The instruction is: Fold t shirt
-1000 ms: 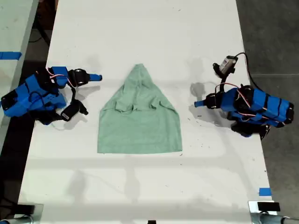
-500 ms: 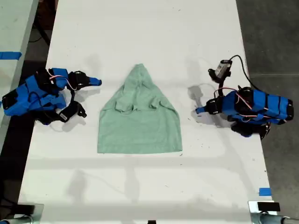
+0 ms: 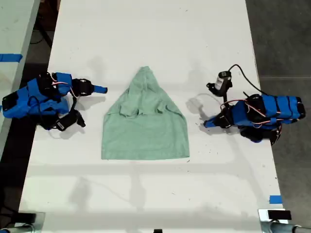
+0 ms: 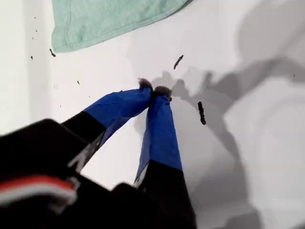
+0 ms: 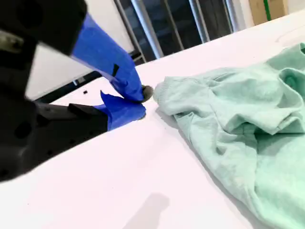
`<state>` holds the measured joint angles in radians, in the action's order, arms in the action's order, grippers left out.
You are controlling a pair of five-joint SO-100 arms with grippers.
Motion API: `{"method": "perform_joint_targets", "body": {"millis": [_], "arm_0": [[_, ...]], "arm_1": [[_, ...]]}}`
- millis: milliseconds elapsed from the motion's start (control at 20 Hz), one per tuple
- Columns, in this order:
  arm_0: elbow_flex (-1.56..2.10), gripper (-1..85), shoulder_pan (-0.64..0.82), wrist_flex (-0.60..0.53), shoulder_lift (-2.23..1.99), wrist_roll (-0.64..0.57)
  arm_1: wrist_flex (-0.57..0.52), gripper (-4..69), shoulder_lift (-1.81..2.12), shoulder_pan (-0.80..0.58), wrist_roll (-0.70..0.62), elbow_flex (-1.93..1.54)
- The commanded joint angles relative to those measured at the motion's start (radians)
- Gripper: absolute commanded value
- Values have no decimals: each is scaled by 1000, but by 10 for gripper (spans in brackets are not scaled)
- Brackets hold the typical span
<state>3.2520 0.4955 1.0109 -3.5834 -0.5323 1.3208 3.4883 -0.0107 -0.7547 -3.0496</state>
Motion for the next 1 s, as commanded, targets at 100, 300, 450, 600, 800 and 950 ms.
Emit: {"method": "perform_joint_targets", "body": {"millis": [100,300,450,600,800,950], "arm_0": [[38,2,-81,-2,-5,-8],[38,2,-91,-2,-5,-8],[38,2,-91,-2,-5,-8],[38,2,-91,-2,-5,-8],[38,2,-91,-2,-5,-8],[38,2,-91,-2,-5,-8]], "arm_1": [[9,17,12,9,-20,-58],[9,17,12,9,-20,-58],[9,17,12,9,-20,-58],[9,17,12,9,-20,-58],[9,17,12,9,-20,-58],[9,17,12,9,-20,-58]]}}
